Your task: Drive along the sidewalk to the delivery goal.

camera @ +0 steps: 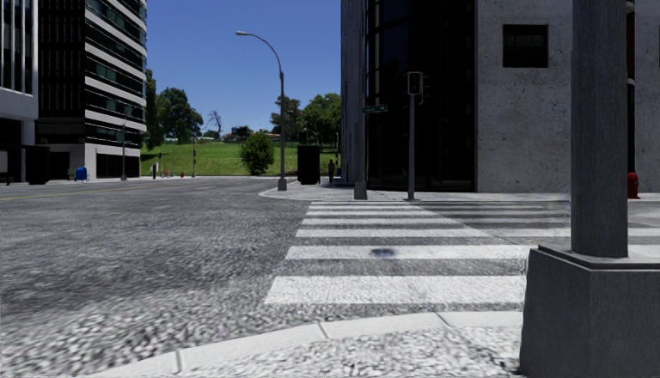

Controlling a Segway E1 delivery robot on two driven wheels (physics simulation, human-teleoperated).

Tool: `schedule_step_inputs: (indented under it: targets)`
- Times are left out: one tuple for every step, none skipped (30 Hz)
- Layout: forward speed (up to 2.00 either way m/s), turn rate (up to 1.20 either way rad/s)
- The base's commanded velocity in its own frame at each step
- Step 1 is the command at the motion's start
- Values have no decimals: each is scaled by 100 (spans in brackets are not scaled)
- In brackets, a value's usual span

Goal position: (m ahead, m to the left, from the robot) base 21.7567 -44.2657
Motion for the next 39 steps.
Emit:
schedule_step_inputs:
  targets:
    - [200,-14]
    - [200,-21]
    - [200,-32]
    - [200,-39]
    - [200,-39]
    - [200,-41]
    - [200,-41]
    - [200,-41]
    - [200,-41]
    - [200,-41]
    - [200,-41]
    - [200,-41]
    - [200,-41]
    - [200,-41]
    - [200,-41]
    - [200,-41]
    - [200,-41]
    - [200,-41]
    - [197,-41]
    - [187,-41]
    - [187,-41]
    - [177,-41]
    - [167,-41]
    - [164,-41]
    - [163,-41]
    - [163,-41]
    - [163,-41]
    - [163,-40]
    - [163,-40]
    - [163,-40]
    - [163,-39]
    - [163,-39]
    - [163,-39]
    - [163,-39]
    - [163,-36]
    - [163,-34]
    - [163,-33]
    - [163,-33]
    - [163,-33]
